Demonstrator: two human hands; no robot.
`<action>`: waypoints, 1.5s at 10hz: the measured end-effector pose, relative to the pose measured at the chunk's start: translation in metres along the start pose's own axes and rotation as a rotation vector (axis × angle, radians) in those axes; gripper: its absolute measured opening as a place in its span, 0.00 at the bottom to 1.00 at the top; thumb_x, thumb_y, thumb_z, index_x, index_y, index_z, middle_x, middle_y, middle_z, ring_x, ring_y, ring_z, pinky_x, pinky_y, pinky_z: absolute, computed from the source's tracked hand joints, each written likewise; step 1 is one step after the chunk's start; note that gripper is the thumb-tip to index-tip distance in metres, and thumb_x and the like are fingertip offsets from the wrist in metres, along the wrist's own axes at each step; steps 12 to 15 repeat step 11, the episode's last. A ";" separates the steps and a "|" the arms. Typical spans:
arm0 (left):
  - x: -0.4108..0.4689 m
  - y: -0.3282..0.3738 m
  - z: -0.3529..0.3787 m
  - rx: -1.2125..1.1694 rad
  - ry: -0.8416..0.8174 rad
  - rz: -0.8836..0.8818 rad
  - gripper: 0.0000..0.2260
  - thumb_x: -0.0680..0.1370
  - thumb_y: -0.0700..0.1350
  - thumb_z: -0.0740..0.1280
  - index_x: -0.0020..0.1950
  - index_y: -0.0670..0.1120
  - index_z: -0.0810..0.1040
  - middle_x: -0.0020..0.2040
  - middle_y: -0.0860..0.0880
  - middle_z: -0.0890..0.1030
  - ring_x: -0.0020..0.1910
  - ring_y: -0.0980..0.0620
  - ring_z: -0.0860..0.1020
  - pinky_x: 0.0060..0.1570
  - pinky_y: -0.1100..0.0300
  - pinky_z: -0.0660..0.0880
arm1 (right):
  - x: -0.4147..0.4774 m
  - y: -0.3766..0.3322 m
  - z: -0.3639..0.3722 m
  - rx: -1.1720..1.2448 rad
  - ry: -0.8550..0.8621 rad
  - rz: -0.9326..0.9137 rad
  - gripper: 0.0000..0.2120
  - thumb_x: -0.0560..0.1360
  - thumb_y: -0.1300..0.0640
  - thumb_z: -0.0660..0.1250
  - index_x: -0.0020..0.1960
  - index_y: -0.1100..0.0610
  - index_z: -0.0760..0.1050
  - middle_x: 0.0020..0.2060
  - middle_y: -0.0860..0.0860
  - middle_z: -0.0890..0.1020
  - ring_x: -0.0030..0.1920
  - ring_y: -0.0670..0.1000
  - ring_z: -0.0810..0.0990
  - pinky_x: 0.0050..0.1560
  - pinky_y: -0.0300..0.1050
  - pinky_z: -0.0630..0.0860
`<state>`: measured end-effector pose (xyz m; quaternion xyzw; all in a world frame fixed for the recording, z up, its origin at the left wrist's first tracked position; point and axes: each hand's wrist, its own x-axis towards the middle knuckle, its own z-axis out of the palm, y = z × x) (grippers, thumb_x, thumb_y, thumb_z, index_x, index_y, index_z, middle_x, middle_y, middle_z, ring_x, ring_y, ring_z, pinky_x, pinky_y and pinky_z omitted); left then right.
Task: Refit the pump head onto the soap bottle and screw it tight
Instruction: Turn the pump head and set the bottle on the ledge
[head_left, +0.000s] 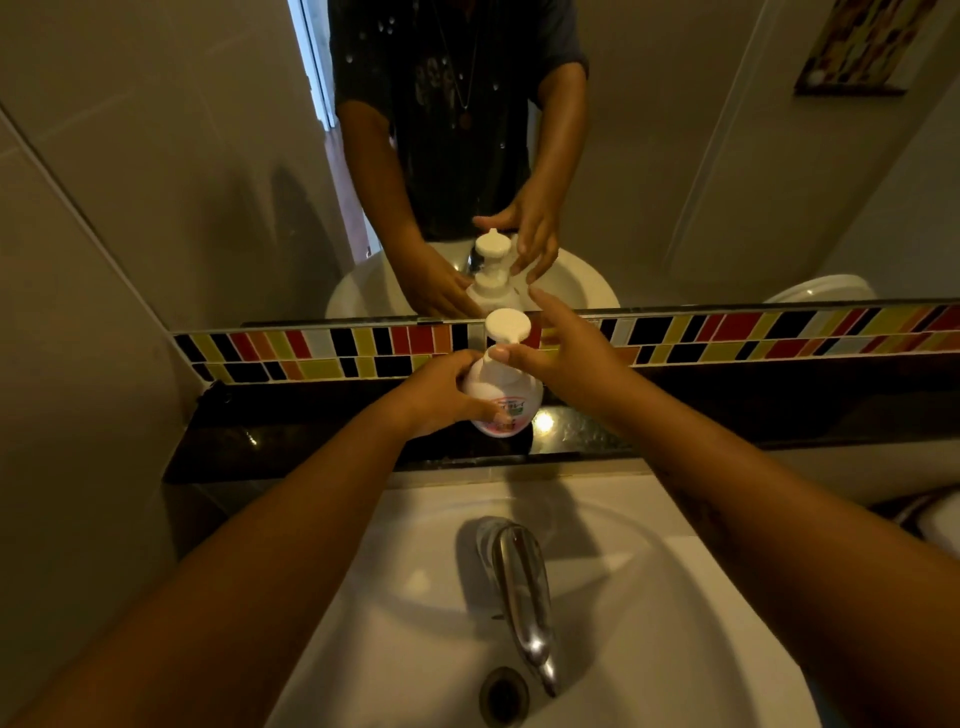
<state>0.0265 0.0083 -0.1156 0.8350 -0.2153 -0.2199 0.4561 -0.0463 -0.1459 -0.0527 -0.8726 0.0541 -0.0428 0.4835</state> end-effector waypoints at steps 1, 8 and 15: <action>-0.004 0.001 0.000 -0.064 0.020 0.018 0.36 0.66 0.42 0.79 0.70 0.51 0.68 0.65 0.51 0.76 0.60 0.50 0.76 0.54 0.54 0.78 | -0.010 0.023 0.001 0.134 0.003 0.080 0.35 0.72 0.52 0.70 0.74 0.50 0.60 0.72 0.54 0.69 0.70 0.56 0.69 0.61 0.50 0.72; 0.018 -0.015 0.014 -0.066 0.363 -0.004 0.23 0.68 0.41 0.78 0.61 0.41 0.78 0.59 0.44 0.82 0.56 0.47 0.81 0.55 0.52 0.79 | 0.021 0.079 0.029 -0.006 0.076 0.118 0.25 0.72 0.55 0.70 0.67 0.54 0.70 0.65 0.54 0.77 0.65 0.57 0.75 0.65 0.57 0.72; -0.003 -0.020 0.014 0.153 0.448 0.008 0.21 0.72 0.49 0.74 0.62 0.44 0.76 0.60 0.45 0.79 0.58 0.47 0.78 0.54 0.54 0.75 | 0.014 0.087 0.032 -0.229 0.160 0.127 0.23 0.73 0.46 0.68 0.66 0.50 0.71 0.65 0.53 0.77 0.67 0.59 0.72 0.65 0.60 0.71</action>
